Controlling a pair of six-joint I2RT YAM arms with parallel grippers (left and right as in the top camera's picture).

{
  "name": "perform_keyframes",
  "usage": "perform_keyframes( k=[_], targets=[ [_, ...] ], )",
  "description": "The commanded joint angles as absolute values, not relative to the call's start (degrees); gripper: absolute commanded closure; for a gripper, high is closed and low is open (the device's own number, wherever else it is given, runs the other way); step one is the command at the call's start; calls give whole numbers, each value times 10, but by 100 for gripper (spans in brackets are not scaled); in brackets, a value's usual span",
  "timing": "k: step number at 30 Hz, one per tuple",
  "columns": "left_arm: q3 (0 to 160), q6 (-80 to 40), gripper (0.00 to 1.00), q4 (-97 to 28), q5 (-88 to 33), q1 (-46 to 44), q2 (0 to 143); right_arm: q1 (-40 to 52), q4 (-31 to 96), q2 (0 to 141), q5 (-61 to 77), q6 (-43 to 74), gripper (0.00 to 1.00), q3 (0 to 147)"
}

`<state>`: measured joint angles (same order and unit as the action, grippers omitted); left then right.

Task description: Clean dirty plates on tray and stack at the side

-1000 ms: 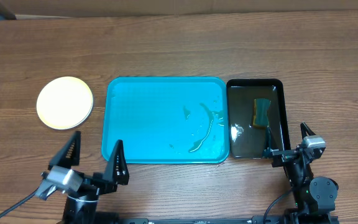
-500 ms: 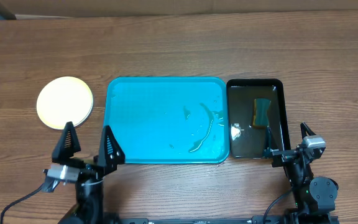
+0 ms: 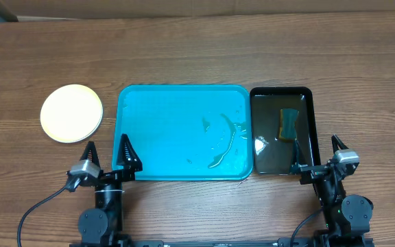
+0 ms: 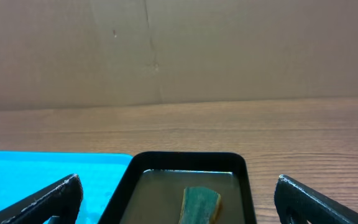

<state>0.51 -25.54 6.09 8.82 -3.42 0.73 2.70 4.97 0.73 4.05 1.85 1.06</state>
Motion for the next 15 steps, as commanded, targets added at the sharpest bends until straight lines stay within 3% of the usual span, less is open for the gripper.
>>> perform_keyframes(
  k=[1,10,15],
  targets=[
    [3,-196,0,11,76,-8,2,25,46,2,36,17,0,4],
    [3,-1,0,-43,-1,6,2,25,46,2,36,17,0,4],
    [3,2,0,-44,-7,4,2,25,46,2,36,17,0,4]
  ],
)
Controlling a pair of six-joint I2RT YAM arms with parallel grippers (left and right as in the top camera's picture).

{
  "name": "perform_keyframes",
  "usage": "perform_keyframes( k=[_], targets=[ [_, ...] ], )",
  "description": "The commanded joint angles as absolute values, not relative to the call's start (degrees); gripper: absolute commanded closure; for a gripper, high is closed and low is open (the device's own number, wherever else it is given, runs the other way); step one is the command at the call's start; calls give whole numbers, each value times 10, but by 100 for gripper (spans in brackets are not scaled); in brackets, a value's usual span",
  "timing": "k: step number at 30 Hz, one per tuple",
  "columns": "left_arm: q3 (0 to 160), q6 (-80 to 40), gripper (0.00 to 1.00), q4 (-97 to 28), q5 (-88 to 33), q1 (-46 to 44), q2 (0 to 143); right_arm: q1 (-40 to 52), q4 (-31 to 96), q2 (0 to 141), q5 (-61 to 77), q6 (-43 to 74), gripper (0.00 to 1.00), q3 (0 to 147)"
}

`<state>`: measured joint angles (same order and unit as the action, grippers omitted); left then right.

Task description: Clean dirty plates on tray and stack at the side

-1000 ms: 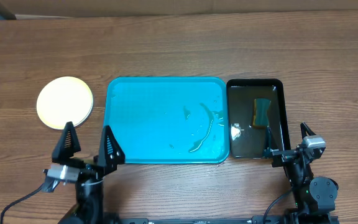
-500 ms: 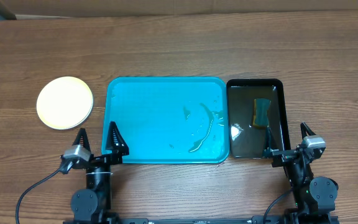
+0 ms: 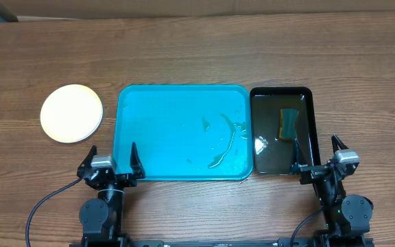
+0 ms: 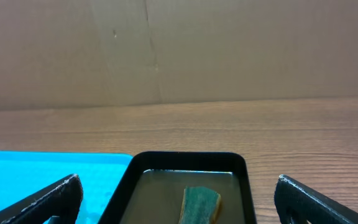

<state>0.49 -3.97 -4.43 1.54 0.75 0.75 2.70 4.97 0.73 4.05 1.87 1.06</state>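
The blue tray (image 3: 182,132) carries only wet streaks (image 3: 225,140) on its right half; no plate lies on it. A cream plate stack (image 3: 71,113) sits on the table to the tray's left. A green and yellow sponge (image 3: 290,124) (image 4: 199,204) lies in the water-filled black basin (image 3: 282,91) (image 4: 188,157). My left gripper (image 3: 111,156) is open at the tray's front left corner, holding nothing. My right gripper (image 3: 317,156) (image 4: 178,182) is open at the basin's front edge, also holding nothing.
The wooden table (image 3: 197,55) stretches beyond the tray and basin to a cardboard wall (image 4: 179,50) at the back. Both arm bases (image 3: 101,216) stand at the front edge.
My left gripper has turned at the tray's front left corner, and its fingers now sit a little nearer the front edge. The right arm, tray, plates and sponge are unchanged.
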Motion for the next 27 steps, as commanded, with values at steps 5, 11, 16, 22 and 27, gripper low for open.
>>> perform_keyframes(
  k=[5,11,16,22,27],
  targets=[
    [3,2,0,-44,-7,-9,2,25,46,2,36,17,0,4],
    [3,2,0,-44,-7,-9,2,25,46,2,36,17,0,4],
    [3,2,0,-44,-7,-8,3,25,46,2,36,17,0,4],
    [3,2,0,-44,-7,-8,3,25,46,2,36,17,0,4],
    [3,2,0,-44,-7,-8,3,25,46,2,36,17,0,4]
  ],
)
